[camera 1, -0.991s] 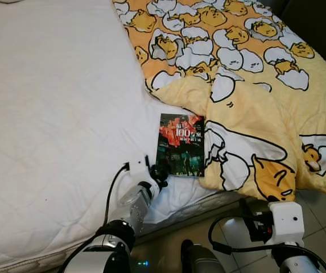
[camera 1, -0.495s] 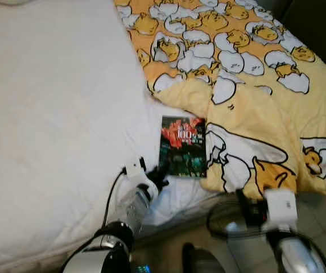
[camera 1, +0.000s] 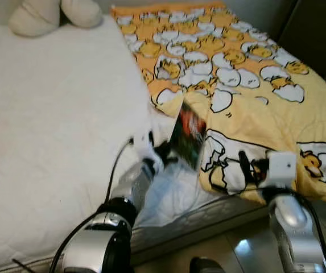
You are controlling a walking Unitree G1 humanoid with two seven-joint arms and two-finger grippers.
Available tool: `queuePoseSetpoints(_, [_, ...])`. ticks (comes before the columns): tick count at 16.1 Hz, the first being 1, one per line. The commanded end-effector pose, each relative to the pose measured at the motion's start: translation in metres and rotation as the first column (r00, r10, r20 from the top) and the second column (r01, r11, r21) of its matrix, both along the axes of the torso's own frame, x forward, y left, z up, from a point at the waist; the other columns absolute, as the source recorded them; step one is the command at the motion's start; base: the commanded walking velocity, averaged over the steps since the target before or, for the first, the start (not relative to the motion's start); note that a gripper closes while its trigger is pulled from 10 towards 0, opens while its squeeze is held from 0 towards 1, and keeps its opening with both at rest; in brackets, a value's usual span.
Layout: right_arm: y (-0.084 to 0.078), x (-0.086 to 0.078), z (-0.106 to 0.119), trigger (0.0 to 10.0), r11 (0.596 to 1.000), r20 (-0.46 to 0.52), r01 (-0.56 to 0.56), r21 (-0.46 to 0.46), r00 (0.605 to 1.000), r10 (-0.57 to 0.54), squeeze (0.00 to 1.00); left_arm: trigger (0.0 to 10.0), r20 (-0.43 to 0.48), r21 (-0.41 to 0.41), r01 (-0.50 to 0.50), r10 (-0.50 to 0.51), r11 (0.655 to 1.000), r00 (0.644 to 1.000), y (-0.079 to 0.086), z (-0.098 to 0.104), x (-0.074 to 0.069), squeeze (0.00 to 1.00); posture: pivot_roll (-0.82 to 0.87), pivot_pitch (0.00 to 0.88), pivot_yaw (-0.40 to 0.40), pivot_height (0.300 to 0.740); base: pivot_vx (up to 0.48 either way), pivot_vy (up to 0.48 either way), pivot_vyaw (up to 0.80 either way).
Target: Clean up the room
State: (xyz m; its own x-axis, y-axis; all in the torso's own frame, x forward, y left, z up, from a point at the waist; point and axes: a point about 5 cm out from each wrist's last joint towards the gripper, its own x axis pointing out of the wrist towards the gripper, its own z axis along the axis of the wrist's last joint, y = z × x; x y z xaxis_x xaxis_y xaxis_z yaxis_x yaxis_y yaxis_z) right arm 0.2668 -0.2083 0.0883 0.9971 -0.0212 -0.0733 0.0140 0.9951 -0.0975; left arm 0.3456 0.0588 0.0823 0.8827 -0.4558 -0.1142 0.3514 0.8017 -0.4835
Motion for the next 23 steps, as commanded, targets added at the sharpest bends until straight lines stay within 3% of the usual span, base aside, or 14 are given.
queuePoseSetpoints(1, [-0.006, 0.006, -0.001, 10.0, 0.999, 0.007, 0.031, 0.045, 0.999, -0.032, 0.0, 0.0, 0.203, 0.041, -0.075, 0.065, 0.996, 0.977, 0.001, 0.036, 0.01, 0.0, -0.14, 0.0, 0.008, 0.74, 0.0, 0.0, 0.0])
queuePoseSetpoints(2, [-0.006, 0.008, -0.001, 10.0, 0.998, 0.008, 0.03, 0.053, 1.0, -0.03, 0.0, 0.0, 0.235, 0.065, -0.111, 0.093, 0.992, 0.968, 0.008, 0.04, 0.011, 0.0, -0.14, 0.0, 0.007, 0.74, 0.0, 0.0, 0.0])
queuePoseSetpoints(3, [0.0, 0.018, -0.003, 10.0, 0.996, 0.003, 0.007, 0.094, 1.0, -0.007, 0.0, 0.0, 0.321, 0.246, -0.295, 0.21, 0.923, 0.923, 0.046, 0.043, 0.013, 0.0, -0.09, 0.0, -0.002, 0.74, 0.0, 0.0, 0.0])
queuePoseSetpoints(4, [0.003, 0.021, -0.004, 10.0, 0.995, -0.001, -0.005, 0.102, 1.0, 0.005, 0.0, 0.0, 0.329, 0.287, -0.349, 0.251, 0.892, 0.91, 0.06, 0.04, 0.011, 0.0, -0.08, 0.0, -0.006, 0.74, 0.0, 0.0, 0.0])
queuePoseSetpoints(5, [0.01, 0.025, -0.006, 10.0, 0.994, -0.01, -0.039, 0.1, 0.999, 0.04, 0.0, 0.0, 0.348, 0.388, -0.453, 0.327, 0.803, 0.879, 0.092, 0.028, 0.0, 0.0, -0.06, 0.0, -0.015, 0.74, 0.0, 0.0, 0.0])
queuePoseSetpoints(6, [0.014, 0.027, -0.006, 10.0, 0.993, -0.007, -0.057, 0.099, 0.998, 0.058, 0.0, 0.0, 0.366, 0.431, -0.488, 0.347, 0.759, 0.863, 0.109, 0.02, -0.014, 0.0, -0.05, 0.0, -0.02, 0.74, 0.0, 0.0, 0.0])
queuePoseSetpoints(7, [0.017, 0.029, -0.003, 10.0, 0.993, 0.013, -0.082, 0.08, 0.997, 0.081, 0.0, 0.0, 0.39, 0.466, -0.508, 0.347, 0.725, 0.853, 0.123, 0.01, -0.042, 0.0, -0.03, 0.0, -0.031, 0.74, 0.0, 0.0, 0.77])
queuePoseSetpoints(8, [0.019, 0.028, 0.005, 10.0, 0.994, 0.052, -0.094, 0.05, 0.994, 0.092, 0.0, 0.0, 0.416, 0.479, -0.51, 0.327, 0.714, 0.848, 0.127, 0.008, -0.062, 0.0, -0.01, 0.0, -0.044, 0.74, 0.0, 0.0, 0.78])
queuePoseSetpoints(11, [0.02, 0.008, 0.017, 10.0, 0.996, 0.109, -0.092, 0.014, 0.99, 0.09, 0.0, 0.0, 0.481, 0.485, -0.504, 0.263, 0.715, 0.836, 0.123, 0.021, -0.096, 0.0, 0.01, 0.0, -0.07, 0.74, 0.0, 0.0, 0.77])
queuePoseSetpoints(13, [0.023, -0.003, 0.014, 10.0, 0.994, 0.107, -0.105, 0.005, 0.989, 0.104, 0.0, 0.0, 0.472, 0.477, -0.504, 0.274, 0.72, 0.838, 0.119, 0.022, -0.102, 0.0, 0.02, 0.0, -0.085, 0.74, 0.0, 0.0, 0.77])
queuePoseSetpoints(15, [0.031, -0.001, 0.003, 10.0, 0.988, 0.063, -0.156, 0.014, 0.986, 0.155, 0.0, 0.0, 0.479, 0.472, -0.487, 0.25, 0.735, 0.841, 0.102, 0.032, -0.087, 0.0, 0.02, 0.0, -0.091, 0.74, 0.0, 0.0, 0.77])
queuePoseSetpoints(16, [0.032, 0.001, 0.002, 10.0, 0.987, 0.057, -0.159, 0.013, 0.986, 0.158, 0.0, 10.0, 0.482, 0.46, -0.497, 0.263, 0.736, 0.836, 0.1, 0.035, -0.08, 0.0, 0.02, 0.0, -0.092, 0.74, 0.0, 0.0, 0.58])
queuePoseSetpoints(18, [0.035, 0.006, 0.003, 10.0, 0.985, 0.054, -0.174, 0.012, 0.984, 0.173, 0.0, 10.0, 0.494, 0.436, -0.495, 0.26, 0.752, 0.83, 0.096, 0.05, -0.059, 0.0, 0.02, 0.0, -0.087, 0.74, 0.0, 0.0, 0.0])
queuePoseSetpoints(23, [0.031, 0.007, -0.004, 10.0, 0.989, 0.05, -0.137, 0.046, 0.99, 0.135, 0.0, 10.0, 0.367, 0.494, -0.344, 0.167, 0.799, 0.915, 0.079, 0.034, -0.055, 0.0, 0.0, 0.0, -0.062, 0.74, 0.0, 0.469, 0.0])
